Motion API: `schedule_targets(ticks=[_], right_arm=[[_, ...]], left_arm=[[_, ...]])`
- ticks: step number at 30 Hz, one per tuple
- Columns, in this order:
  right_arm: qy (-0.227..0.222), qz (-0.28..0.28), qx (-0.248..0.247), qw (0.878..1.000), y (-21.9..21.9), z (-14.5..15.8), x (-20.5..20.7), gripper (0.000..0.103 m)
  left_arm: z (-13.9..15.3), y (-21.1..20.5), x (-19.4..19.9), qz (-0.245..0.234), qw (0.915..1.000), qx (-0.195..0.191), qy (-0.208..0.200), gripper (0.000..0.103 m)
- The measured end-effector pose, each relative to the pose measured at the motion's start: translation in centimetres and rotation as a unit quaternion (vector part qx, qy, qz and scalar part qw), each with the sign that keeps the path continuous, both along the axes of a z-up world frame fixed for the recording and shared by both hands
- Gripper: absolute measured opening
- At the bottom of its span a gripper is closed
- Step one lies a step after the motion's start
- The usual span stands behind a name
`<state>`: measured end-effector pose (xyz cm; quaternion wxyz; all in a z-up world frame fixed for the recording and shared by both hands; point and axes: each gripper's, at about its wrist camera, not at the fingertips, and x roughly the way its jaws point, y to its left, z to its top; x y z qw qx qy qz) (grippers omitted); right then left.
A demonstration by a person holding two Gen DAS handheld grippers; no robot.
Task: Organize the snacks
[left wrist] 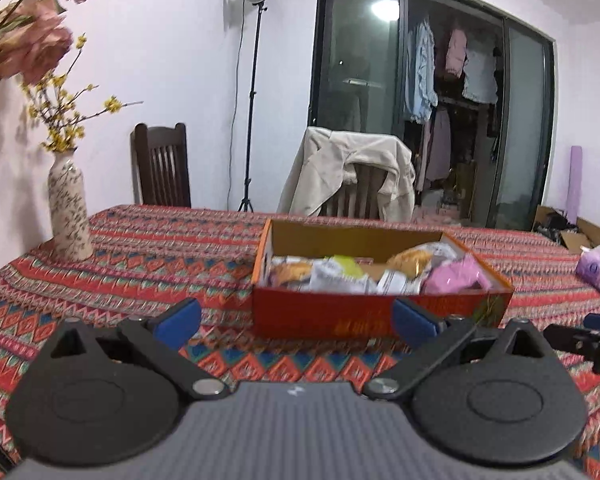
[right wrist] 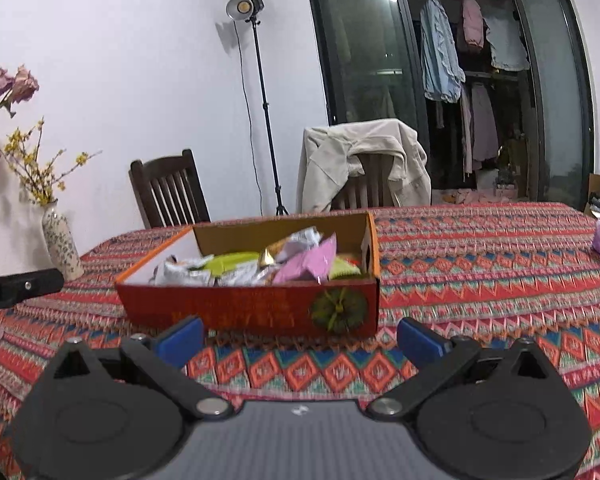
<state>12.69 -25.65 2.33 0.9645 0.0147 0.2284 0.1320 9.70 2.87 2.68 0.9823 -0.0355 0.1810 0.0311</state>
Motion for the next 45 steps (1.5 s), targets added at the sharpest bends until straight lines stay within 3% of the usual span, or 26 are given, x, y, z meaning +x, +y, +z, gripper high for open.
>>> schedule_targets(ticks=[14,45], right_arm=[[0.022,0.006,0.008,1.0,-0.1,-1.6,-3.0,0.103],[0.024,0.003,0.015,1.0,-0.3,-1.6,-3.6,0.103]], left_arm=[[-1.6,0.0,-3.5,-0.007,0.9998,-0.006,0.015,0.103],[-1.9,-1.2,-3.9,-0.026,0.9995,0.001,0.015,0.103]])
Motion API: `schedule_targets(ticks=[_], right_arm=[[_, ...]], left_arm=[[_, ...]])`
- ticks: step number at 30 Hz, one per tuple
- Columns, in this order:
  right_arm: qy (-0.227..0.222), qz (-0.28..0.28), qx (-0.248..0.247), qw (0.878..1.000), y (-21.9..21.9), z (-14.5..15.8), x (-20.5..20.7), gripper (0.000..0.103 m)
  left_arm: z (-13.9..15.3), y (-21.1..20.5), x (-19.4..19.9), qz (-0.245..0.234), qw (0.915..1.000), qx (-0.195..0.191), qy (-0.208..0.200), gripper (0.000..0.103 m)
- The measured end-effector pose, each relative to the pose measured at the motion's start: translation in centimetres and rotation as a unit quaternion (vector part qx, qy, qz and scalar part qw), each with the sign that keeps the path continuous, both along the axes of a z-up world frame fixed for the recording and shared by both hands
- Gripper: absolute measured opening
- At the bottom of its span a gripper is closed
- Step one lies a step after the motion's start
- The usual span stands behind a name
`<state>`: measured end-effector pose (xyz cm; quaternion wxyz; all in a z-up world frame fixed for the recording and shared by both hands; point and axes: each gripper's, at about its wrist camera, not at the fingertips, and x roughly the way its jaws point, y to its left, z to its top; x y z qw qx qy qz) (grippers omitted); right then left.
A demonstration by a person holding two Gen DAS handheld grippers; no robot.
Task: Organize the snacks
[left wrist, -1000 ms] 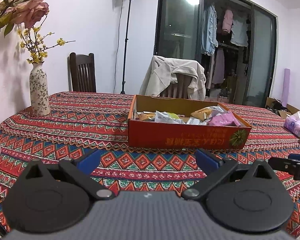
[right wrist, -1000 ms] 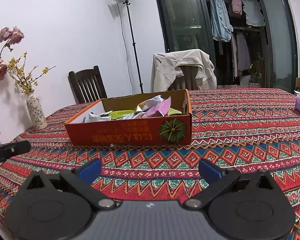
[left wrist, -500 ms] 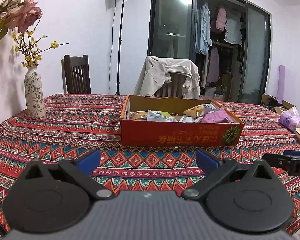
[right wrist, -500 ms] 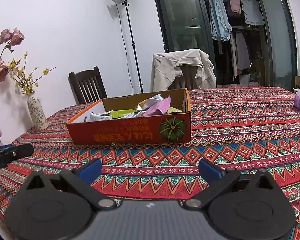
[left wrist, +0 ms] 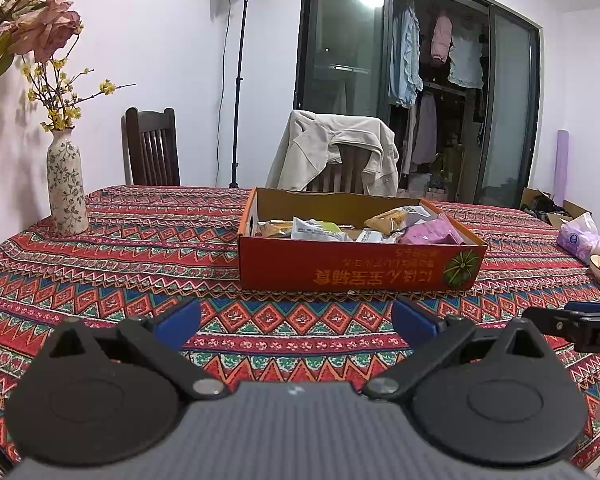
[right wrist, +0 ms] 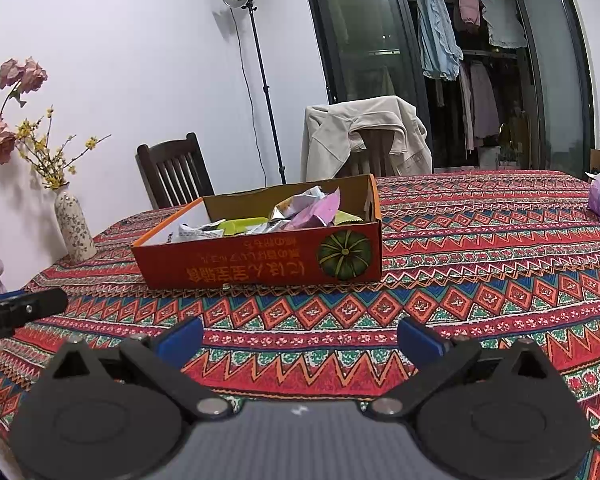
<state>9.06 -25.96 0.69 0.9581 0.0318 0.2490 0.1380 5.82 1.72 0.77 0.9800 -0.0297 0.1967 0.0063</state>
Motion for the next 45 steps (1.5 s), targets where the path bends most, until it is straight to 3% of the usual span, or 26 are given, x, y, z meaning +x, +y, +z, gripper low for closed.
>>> schedule_targets(ticks=[45], right_arm=[[0.001,0.008,0.005,1.0,0.13,-0.42,0.02,0.103]], left_arm=[[-0.18,-0.37,-0.08,-0.007,1.0,0.006,-0.001,0.103]])
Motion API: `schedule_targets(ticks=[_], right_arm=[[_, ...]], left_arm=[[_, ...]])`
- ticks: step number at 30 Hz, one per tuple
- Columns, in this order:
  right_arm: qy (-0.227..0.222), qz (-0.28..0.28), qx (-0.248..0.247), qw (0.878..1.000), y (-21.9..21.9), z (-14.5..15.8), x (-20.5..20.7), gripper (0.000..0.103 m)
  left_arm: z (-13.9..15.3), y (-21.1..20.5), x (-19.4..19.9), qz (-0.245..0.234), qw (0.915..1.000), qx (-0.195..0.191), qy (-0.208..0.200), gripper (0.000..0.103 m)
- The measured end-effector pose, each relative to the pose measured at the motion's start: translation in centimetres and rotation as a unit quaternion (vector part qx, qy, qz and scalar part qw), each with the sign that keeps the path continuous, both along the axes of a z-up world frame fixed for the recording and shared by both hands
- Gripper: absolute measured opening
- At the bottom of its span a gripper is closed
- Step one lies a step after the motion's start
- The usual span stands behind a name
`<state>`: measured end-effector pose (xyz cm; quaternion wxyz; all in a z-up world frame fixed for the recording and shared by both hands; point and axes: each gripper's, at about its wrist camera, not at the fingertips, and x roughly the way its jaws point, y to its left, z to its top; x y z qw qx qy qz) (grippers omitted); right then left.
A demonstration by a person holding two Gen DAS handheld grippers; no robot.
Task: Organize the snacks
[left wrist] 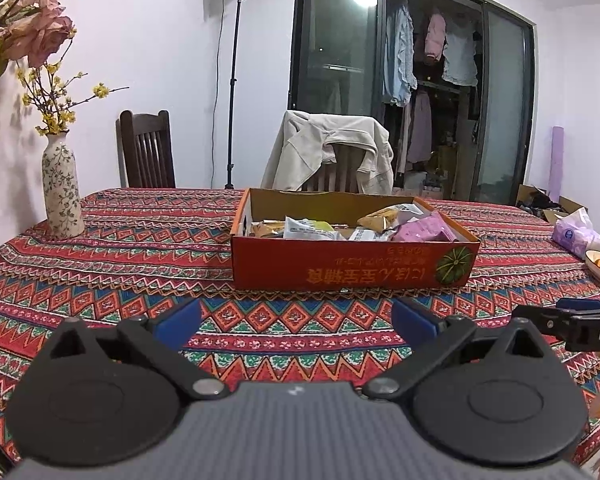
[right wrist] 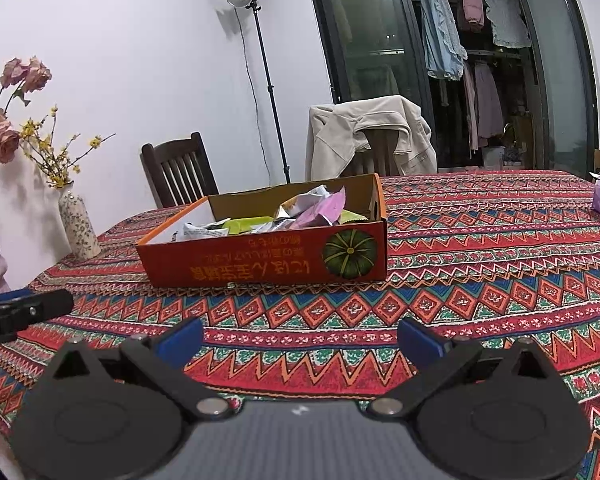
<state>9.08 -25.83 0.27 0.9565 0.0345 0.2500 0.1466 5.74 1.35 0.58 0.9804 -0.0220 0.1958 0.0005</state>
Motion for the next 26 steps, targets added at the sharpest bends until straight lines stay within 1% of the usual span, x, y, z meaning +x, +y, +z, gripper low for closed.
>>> schedule_targets(ticks=[26], right_arm=[[0.009,0.0,0.004,1.0,-0.23,-0.65,0.39,0.103]], left_arm=[[-0.4,-0.11,0.08,-0.002,1.0,0.004,0.004,0.103]])
